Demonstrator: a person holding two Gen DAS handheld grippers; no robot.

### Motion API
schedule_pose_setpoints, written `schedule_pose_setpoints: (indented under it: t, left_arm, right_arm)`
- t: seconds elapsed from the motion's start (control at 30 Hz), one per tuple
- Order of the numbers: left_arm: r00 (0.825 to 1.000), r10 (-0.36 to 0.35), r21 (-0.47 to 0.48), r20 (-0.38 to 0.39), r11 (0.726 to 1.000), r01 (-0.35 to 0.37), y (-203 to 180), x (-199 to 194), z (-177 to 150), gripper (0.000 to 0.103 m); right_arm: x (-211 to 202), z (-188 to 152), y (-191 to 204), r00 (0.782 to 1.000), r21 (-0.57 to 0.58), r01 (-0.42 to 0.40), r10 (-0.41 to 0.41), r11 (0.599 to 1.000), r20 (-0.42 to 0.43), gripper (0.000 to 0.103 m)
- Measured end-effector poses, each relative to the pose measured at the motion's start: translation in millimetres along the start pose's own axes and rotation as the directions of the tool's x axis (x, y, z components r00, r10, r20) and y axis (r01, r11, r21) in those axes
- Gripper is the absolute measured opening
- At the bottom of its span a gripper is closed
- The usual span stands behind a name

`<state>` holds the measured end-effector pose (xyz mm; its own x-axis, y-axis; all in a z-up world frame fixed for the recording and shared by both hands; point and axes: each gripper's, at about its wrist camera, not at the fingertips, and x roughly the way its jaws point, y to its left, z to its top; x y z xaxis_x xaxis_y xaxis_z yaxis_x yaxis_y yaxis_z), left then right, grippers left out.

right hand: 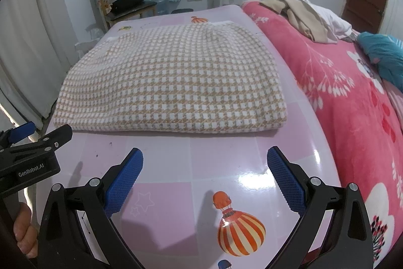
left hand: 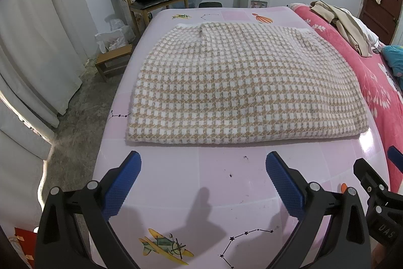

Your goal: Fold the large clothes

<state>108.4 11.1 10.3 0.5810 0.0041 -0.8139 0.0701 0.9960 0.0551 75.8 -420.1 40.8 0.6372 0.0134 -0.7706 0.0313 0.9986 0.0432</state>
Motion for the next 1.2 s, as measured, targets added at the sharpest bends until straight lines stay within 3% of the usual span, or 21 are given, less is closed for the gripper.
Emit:
schedule_pose_setpoints:
  t: [1.2]
  left_arm:
    - [1.000,0.000,0.004,-0.001,1.000,0.000,0.8,0.4,0.7,0.097]
  right_arm:
    - [3.1,-1.8,2.9,1.000,-0.001,0.001,-0.001,1.000,-0.014,0.095]
